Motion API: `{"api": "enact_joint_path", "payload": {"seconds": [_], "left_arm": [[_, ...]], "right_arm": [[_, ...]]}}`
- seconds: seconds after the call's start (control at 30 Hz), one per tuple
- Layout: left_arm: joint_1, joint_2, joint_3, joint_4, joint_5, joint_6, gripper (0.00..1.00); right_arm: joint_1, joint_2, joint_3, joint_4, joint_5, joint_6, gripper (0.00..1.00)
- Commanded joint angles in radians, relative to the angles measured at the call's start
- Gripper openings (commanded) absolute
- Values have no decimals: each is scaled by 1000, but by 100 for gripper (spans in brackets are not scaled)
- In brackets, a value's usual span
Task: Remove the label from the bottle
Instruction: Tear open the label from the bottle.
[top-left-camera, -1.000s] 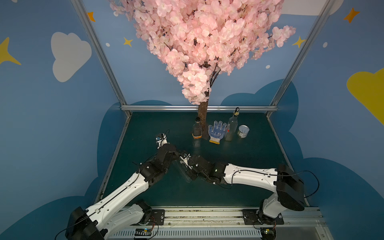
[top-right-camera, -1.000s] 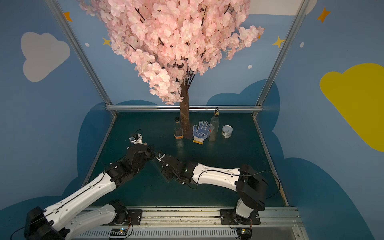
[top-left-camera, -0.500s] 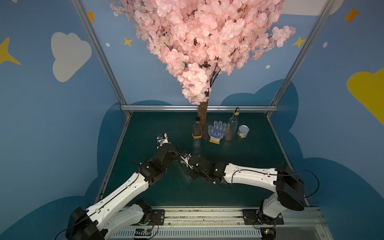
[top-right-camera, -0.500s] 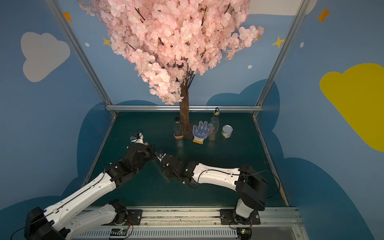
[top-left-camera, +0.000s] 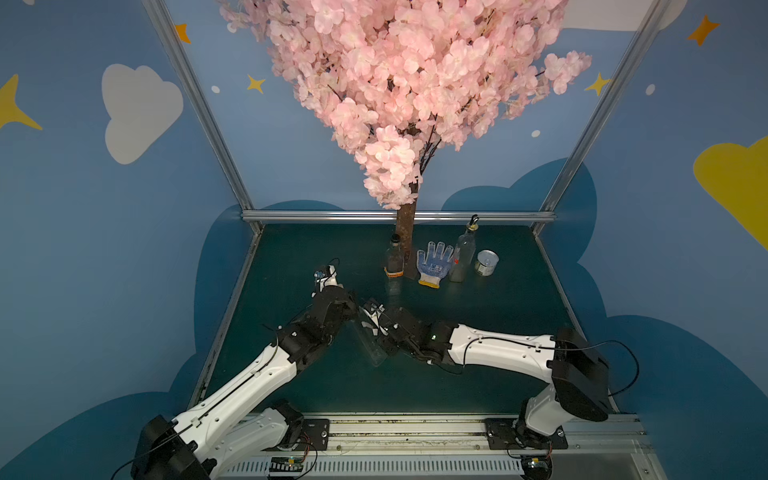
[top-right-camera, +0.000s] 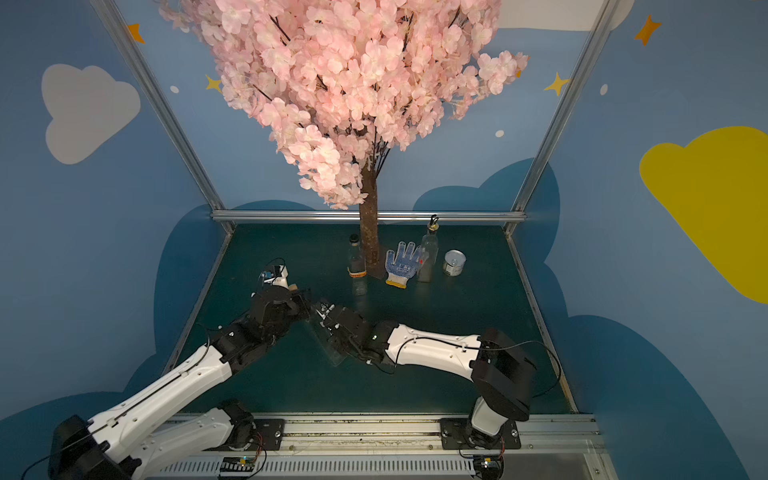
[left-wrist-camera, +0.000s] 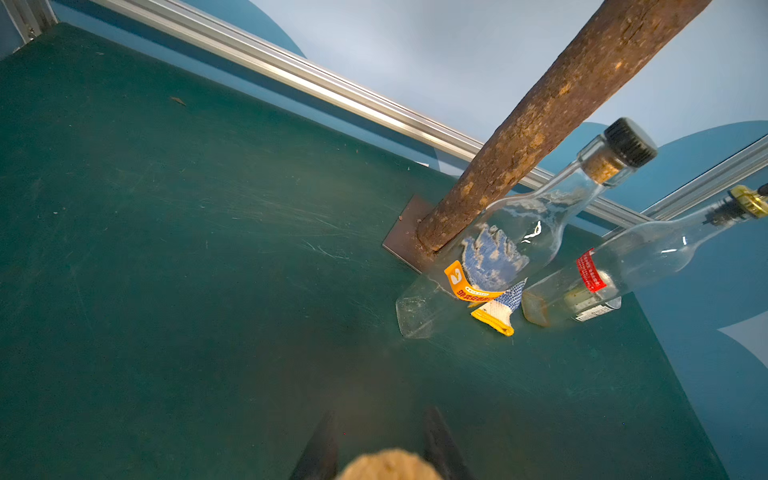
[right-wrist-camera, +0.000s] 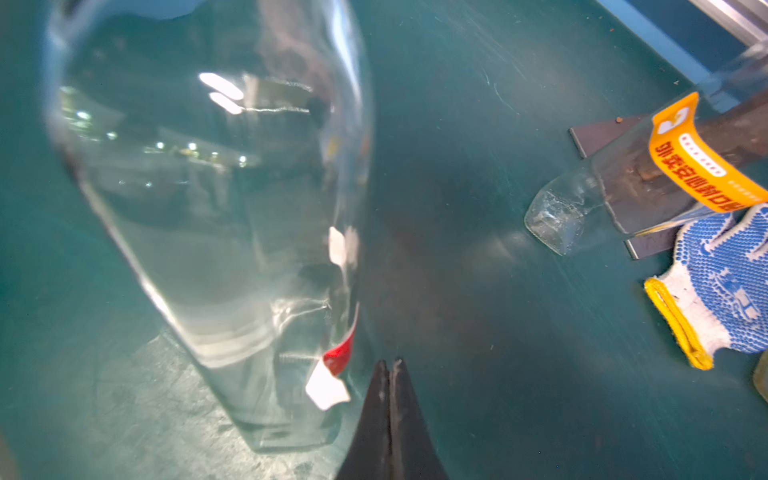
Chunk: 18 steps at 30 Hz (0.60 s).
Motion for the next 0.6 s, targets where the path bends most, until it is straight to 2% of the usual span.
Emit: {"api": "enact_joint_path", "payload": {"seconds": [0.0, 0.17, 0.27, 0.4, 0.5, 0.57], "left_arm": [[5, -9, -19, -35, 26, 44, 2], [15, -15, -30, -20, 42, 47, 2], [23, -16, -36, -15, 57, 46, 2], [28, -18, -38, -14, 62, 45, 2], [30, -18, -41, -11, 65, 42, 2], [31, -15, -43, -4, 65, 39, 2]], "right_arm": [[-7, -24, -3, -13, 3, -22, 0], [-31, -58, -23, -14, -62, -20, 0], [-87, -108, -61, -14, -208, -6, 1], [-163, -229, -174, 77, -415, 38, 25], [-182, -265, -228, 164, -517, 102, 41], [-186, -255, -243, 223, -577, 130, 47]]}}
